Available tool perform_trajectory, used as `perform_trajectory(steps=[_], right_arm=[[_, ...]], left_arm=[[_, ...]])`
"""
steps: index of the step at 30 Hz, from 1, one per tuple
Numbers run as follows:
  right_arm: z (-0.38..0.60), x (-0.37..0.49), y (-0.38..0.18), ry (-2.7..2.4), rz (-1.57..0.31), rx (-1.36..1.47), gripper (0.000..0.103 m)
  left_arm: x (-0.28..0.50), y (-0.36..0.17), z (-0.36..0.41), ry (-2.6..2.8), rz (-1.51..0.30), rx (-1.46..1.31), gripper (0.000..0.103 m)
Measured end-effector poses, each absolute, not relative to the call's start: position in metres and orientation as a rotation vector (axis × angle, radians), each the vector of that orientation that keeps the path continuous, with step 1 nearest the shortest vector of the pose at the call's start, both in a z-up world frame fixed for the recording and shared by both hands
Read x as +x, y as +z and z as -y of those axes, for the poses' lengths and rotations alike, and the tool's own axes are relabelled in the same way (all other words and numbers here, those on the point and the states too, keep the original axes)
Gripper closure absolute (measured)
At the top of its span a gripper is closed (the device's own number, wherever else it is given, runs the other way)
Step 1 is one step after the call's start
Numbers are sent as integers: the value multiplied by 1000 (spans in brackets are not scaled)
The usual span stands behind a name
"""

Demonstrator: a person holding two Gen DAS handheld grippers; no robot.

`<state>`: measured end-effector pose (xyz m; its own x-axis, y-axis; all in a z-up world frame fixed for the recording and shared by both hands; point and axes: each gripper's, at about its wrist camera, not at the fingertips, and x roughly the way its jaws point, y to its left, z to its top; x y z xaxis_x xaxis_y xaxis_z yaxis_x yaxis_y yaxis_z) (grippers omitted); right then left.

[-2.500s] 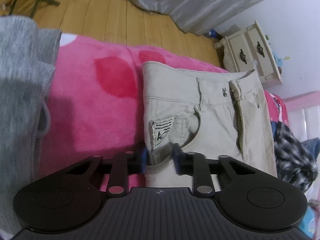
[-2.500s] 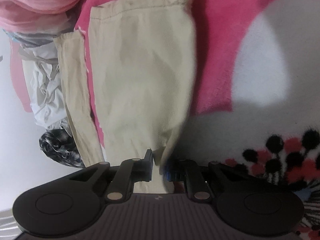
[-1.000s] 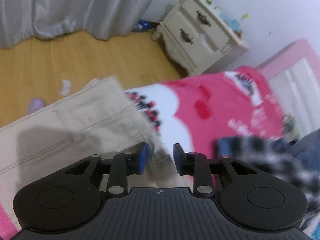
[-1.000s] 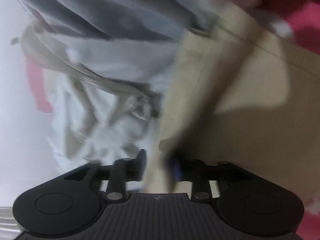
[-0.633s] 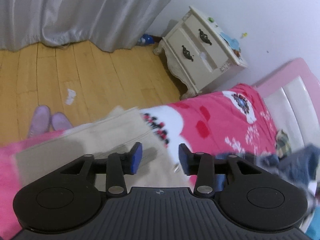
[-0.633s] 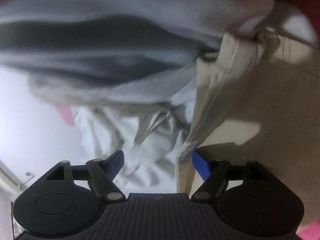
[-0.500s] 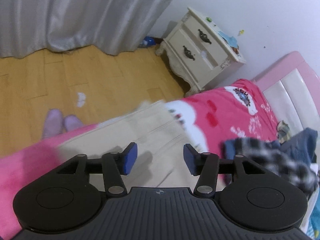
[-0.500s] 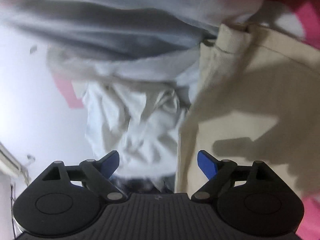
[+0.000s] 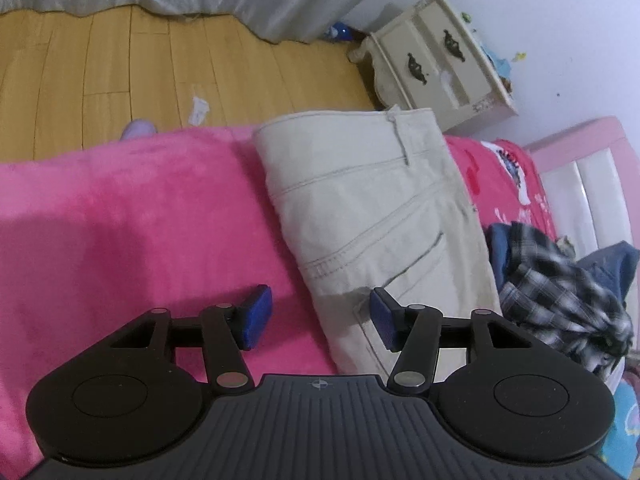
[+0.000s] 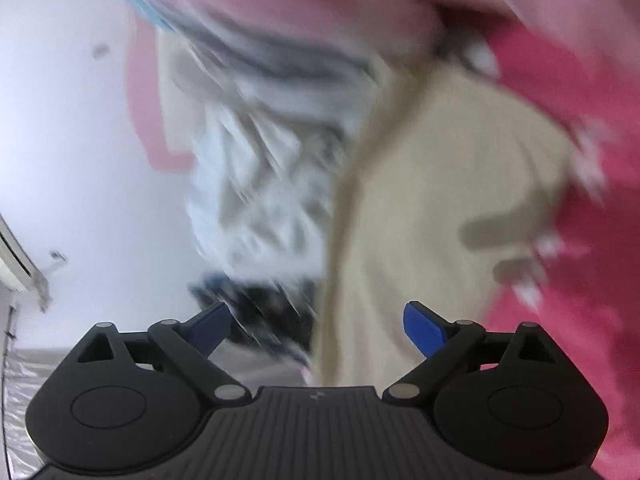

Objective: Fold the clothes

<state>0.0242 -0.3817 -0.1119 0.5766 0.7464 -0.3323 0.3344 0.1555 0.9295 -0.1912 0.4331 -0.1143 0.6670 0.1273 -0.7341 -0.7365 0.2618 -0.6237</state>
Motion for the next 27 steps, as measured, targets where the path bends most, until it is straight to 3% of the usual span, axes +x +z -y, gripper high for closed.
perform_trajectory(steps=[5,12,18,23,25,26,27], right_arm=[[356,-2,-158,296,-1040,1402,6],[329,16,-164,309,-914,1307,6],[306,12,-158,335,-1004,1217,7],[288,39,-157,333,-988,1192,4],[286,40,-156,301,-966,1184,7],[284,39,-156,287,-954,1173,15],[283,39,-156,272,-945,1162,32]], left_arm=[[-186,-123,-438,629,-546,-1199,46],[-173,-133,-434,640,-489,-1199,47],[-176,-136,-420,577,-501,-1154,47],[-158,-134,-424,665,-492,-1155,56],[-154,-131,-419,713,-502,-1122,64],[-153,-129,-417,734,-504,-1113,65],[-152,-128,-414,753,-503,-1113,69]])
